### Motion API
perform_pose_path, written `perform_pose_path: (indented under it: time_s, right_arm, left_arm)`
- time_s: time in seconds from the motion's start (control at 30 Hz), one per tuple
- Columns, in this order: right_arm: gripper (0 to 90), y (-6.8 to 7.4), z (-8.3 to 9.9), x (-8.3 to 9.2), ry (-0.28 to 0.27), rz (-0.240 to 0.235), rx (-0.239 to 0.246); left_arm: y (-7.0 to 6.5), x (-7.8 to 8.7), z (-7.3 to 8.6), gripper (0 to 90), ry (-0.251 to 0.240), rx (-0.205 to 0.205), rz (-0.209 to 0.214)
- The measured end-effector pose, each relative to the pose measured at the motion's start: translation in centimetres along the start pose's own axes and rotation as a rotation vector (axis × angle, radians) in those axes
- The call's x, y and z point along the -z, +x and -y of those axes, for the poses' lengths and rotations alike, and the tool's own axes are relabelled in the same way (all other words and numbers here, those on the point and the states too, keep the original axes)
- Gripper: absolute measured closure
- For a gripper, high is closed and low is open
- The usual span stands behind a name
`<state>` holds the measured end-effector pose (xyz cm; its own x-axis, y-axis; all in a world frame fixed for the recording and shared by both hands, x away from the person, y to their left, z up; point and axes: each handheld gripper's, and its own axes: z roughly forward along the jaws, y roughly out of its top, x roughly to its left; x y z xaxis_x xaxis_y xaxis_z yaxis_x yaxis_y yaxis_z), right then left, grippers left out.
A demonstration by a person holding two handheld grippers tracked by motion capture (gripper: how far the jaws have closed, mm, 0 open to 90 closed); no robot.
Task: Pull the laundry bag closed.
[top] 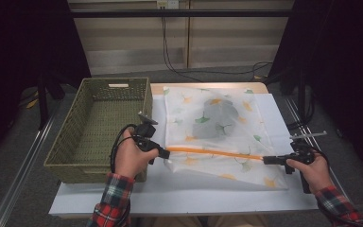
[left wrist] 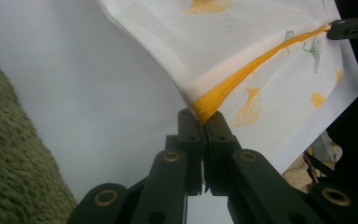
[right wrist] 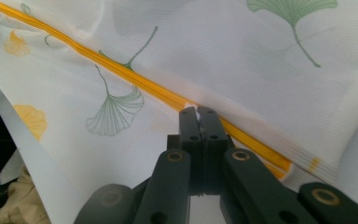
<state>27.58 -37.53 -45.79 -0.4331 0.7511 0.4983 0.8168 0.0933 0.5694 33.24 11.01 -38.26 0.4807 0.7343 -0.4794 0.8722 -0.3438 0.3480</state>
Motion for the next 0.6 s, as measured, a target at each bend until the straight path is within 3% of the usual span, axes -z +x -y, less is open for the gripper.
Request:
perform_pose_path:
  time_s: [0.47,0.6]
  right_arm:
    - [90.0,-0.28,0.24,0.39,-0.003,0.007,-0.003]
    - [90.0,-0.29,0.25,0.38,-0.001,0.012,-0.001]
  left_arm:
    - [0.08,0.07,-0.02,87.2,-0.001,0.0,0.014]
    - [0.06,0.09,-0.02,87.2,-0.015,0.007,0.0]
